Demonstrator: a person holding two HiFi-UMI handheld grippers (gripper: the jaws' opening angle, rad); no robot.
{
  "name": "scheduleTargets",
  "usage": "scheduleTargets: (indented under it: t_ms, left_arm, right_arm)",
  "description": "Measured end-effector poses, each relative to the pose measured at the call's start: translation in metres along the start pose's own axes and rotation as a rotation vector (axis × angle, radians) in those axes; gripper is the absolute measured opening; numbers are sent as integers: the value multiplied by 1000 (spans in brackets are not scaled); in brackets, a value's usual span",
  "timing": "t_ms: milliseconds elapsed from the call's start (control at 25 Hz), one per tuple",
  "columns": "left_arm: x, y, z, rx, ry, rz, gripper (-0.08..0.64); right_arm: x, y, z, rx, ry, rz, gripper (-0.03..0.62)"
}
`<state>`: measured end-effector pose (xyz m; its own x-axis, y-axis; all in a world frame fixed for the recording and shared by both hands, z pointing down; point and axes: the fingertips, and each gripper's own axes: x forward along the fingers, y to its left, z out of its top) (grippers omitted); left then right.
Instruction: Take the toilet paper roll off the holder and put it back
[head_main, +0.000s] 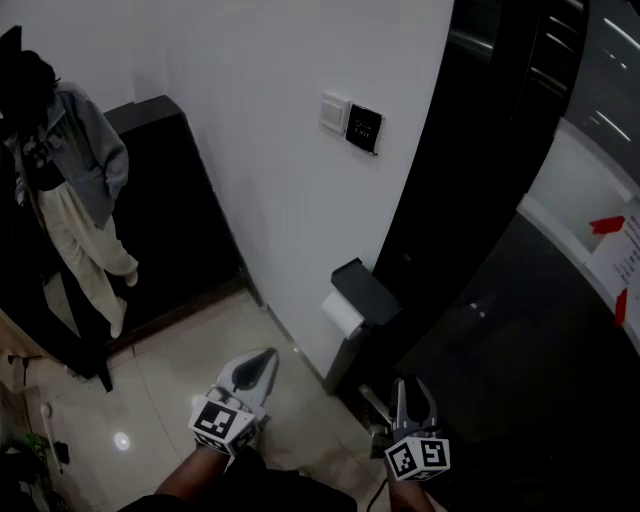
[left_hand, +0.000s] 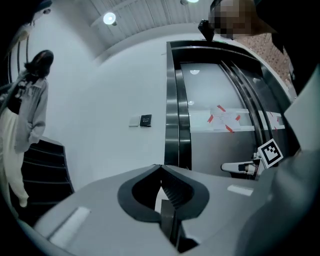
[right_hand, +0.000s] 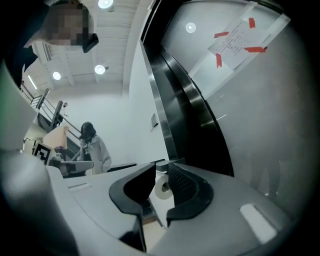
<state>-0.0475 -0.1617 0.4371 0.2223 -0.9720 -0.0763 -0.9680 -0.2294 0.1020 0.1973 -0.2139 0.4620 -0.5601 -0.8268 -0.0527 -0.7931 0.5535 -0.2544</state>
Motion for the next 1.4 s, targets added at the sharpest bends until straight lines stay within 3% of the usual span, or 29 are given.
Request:
scheduleTargets:
  t_ms: [360, 600, 760, 920, 1000, 1040, 1400]
  left_arm:
    - [81, 51, 2, -35, 7, -155, 2]
    - [118, 76, 4, -36, 20, -262, 2]
    - [132, 83, -2, -45, 37, -324, 2]
    - [144, 88, -1, -50, 31, -325, 2]
    - [149, 85, 2, -50, 24, -329, 2]
    - [150, 84, 3, -49, 19, -330, 2]
    - [147, 121, -3, -53, 37, -231, 2]
  right_arm:
    - [54, -6, -2, -23, -7, -151, 159]
    - [68, -8, -11, 54, -45, -264, 170]
    - [65, -16, -29, 253, -94, -340, 174]
    - [65, -34, -78, 666, -127, -377, 196]
    - [71, -38, -102, 882, -128, -393, 251]
    - [76, -39, -110, 946, -128, -387, 272]
    - [138, -20, -129, 1054, -75, -251, 401]
